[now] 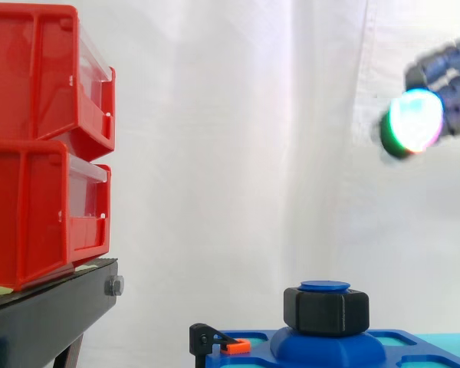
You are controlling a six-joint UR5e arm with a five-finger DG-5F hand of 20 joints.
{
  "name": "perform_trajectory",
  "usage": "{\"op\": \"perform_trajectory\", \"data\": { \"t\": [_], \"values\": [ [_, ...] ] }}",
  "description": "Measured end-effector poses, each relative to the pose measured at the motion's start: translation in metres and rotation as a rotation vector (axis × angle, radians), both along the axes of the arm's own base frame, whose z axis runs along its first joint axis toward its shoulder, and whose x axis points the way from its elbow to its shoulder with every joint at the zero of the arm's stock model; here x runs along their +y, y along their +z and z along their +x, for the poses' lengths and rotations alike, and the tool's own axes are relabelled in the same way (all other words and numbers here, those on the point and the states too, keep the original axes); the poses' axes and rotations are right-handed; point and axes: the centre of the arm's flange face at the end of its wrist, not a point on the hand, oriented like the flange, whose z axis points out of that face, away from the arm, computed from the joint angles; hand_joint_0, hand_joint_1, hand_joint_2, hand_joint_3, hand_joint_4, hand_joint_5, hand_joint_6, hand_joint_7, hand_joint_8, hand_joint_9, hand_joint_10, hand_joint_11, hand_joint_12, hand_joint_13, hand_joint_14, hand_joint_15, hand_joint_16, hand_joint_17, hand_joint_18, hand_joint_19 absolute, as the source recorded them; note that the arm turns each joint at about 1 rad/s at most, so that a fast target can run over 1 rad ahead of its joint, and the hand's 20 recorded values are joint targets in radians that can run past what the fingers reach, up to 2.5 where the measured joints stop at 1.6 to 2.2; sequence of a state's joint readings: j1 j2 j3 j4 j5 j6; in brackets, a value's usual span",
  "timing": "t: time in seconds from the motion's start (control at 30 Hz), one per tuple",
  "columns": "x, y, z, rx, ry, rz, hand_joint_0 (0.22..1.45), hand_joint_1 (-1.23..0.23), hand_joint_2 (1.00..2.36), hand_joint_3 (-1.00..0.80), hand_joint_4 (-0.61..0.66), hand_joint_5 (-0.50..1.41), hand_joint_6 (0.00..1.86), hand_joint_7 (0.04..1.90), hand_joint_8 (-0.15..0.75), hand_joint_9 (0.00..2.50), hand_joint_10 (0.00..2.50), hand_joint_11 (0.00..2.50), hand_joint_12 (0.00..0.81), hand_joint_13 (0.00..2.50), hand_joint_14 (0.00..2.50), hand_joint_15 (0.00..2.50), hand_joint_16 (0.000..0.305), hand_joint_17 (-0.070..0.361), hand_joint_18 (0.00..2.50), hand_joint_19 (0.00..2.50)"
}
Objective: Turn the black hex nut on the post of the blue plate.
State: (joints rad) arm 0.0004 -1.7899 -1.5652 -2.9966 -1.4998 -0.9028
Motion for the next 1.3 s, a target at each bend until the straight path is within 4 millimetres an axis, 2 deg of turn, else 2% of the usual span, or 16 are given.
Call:
{"op": "perform_trajectory", "data": {
  "t": [0.17, 0.33, 0.43, 0.6, 0.93, 1.3],
  "values": [
    [-0.005, -0.011, -0.014, 0.072, -0.022, 0.109, 0.45, -0.51, 1.0, -0.5, 0.21, -0.21, 0.5, 0.91, 0.254, 0.25, 0.0, 0.01, 0.383, 0.09, 0.0, 0.0, 0.064, 0.144, 0.02, 0.14],
    [-0.009, -0.013, -0.022, 0.106, -0.04, 0.163, 0.45, -0.51, 1.0, -0.5, 0.21, -0.2, 0.5, 0.9, 0.253, 0.26, 0.0, 0.0, 0.382, 0.09, 0.0, 0.0, 0.064, 0.144, 0.01, 0.15],
    [-0.009, -0.008, -0.03, 0.108, -0.043, 0.172, 0.45, -0.52, 1.0, -0.5, 0.19, -0.22, 0.5, 0.75, 0.235, 0.2, 0.0, 0.0, 0.374, 0.04, 0.0, 0.0, 0.064, 0.145, 0.0, 0.11],
    [-0.01, -0.006, -0.041, 0.089, -0.069, 0.186, 0.45, -0.52, 1.0, -0.5, 0.18, -0.22, 0.5, 0.67, 0.215, 0.15, 0.0, 0.0, 0.368, 0.0, 0.0, 0.0, 0.065, 0.145, 0.0, 0.09],
    [-0.01, -0.006, -0.042, 0.086, -0.088, 0.164, 0.44, -0.47, 1.0, -0.5, 0.13, -0.24, 0.5, 0.64, 0.182, 0.0, 0.0, 0.0, 0.362, 0.0, 0.0, 0.0, 0.063, 0.142, 0.0, 0.08],
    [-0.01, -0.006, -0.042, 0.085, -0.089, 0.162, 0.43, -0.46, 1.0, -0.5, 0.13, -0.26, 0.5, 0.62, 0.169, 0.0, 0.0, 0.0, 0.356, 0.0, 0.0, 0.0, 0.063, 0.141, 0.0, 0.05]
  ]
}}
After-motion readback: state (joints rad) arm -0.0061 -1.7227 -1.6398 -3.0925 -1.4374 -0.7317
